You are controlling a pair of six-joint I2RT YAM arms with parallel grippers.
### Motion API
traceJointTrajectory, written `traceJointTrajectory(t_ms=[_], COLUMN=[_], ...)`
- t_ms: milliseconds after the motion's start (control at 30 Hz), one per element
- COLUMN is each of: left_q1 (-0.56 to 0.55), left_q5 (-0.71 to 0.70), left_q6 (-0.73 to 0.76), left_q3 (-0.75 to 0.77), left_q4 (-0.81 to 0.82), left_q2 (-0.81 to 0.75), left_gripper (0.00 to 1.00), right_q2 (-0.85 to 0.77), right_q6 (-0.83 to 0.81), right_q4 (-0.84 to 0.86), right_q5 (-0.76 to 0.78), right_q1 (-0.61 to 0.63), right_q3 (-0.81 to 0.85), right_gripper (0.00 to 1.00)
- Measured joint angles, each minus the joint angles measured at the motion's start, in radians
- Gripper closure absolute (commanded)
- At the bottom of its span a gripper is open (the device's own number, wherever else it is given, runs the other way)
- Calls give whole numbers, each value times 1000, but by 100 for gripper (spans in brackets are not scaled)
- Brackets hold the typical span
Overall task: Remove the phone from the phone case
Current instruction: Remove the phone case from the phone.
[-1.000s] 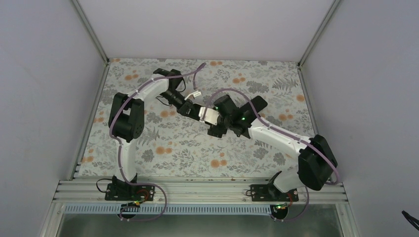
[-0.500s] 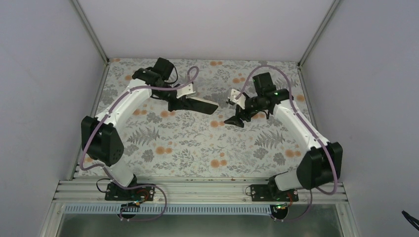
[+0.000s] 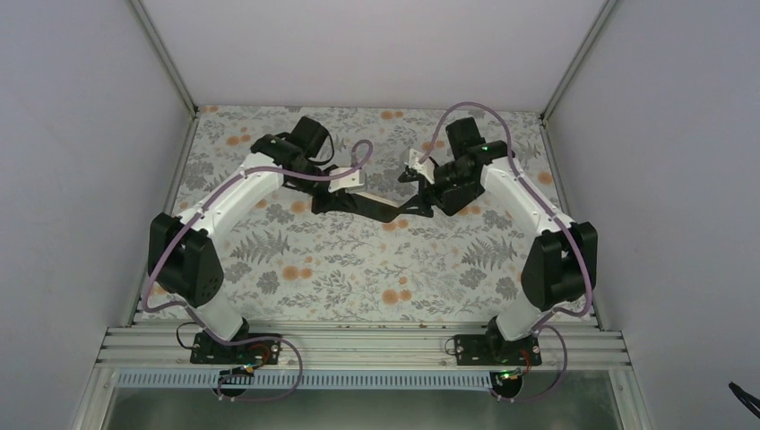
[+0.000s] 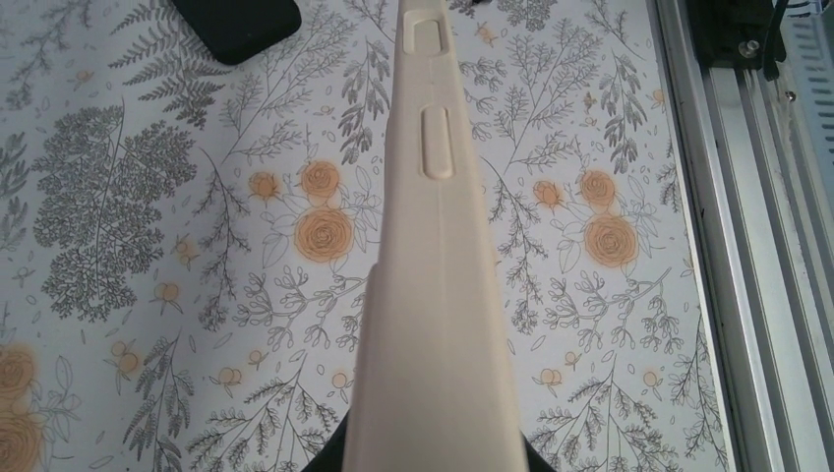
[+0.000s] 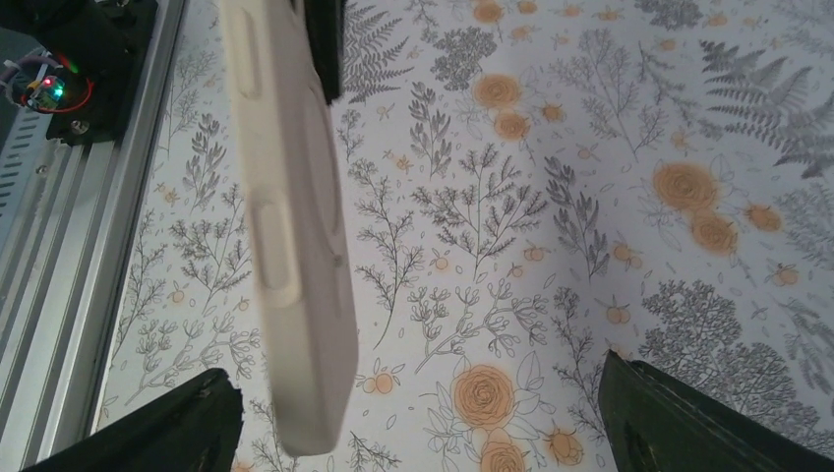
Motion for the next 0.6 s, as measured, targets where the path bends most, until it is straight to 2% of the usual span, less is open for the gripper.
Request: traceJointTrajectory(t_ms=[400,600], left_q1=[-15,-39], left_q5=[-35,-97], left_q6=[0,3], left_q3=[26,62], left_q4=[-34,-30], left_q2=[-32,-33], left_gripper=[98,98], right_q2=[72,171], right_q6=[-4,-77], right_q4=[10,-140], right_q5=[-20,-48], right_q1=[-12,-42], right_q3=[7,151], right_gripper=[8,9])
